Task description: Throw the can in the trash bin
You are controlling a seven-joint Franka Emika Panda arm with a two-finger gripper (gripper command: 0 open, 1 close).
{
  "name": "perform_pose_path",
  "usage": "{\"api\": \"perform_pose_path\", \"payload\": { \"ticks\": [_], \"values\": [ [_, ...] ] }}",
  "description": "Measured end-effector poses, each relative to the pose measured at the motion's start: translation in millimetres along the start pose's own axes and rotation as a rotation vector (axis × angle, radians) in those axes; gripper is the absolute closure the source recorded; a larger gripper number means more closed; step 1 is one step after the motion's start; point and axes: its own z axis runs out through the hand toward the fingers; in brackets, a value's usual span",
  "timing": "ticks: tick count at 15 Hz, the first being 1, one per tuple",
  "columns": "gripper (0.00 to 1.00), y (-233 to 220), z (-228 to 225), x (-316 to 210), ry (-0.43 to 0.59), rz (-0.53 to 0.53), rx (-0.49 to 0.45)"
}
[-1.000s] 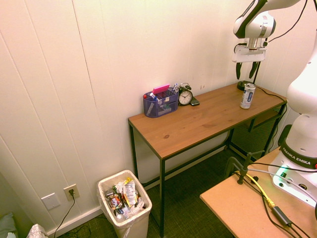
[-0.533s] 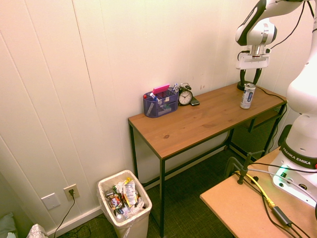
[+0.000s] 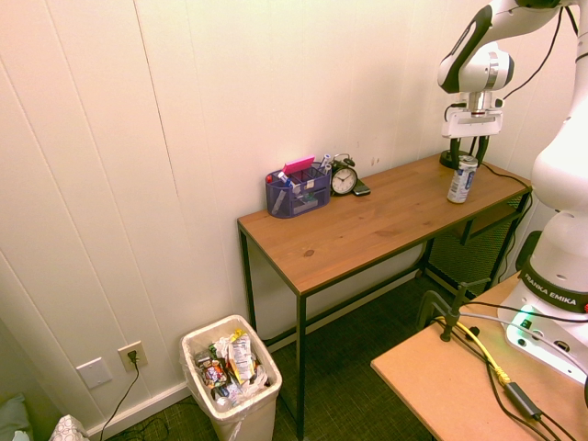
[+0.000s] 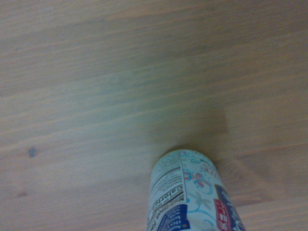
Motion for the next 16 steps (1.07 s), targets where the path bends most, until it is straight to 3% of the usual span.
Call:
{"api": "perform_pose_path", "payload": {
  "ticks": [4, 5, 16],
  "values": [
    [0.0, 3.0, 6.6, -5.3, -0.035, -0.026, -0.037],
    [1.0, 2.9, 8.2, -6.6, -0.04, -0.031, -0.042],
    [1.0, -6.2, 6.4, -16.3, -0.044, -0.063, -0.046]
  ]
}}
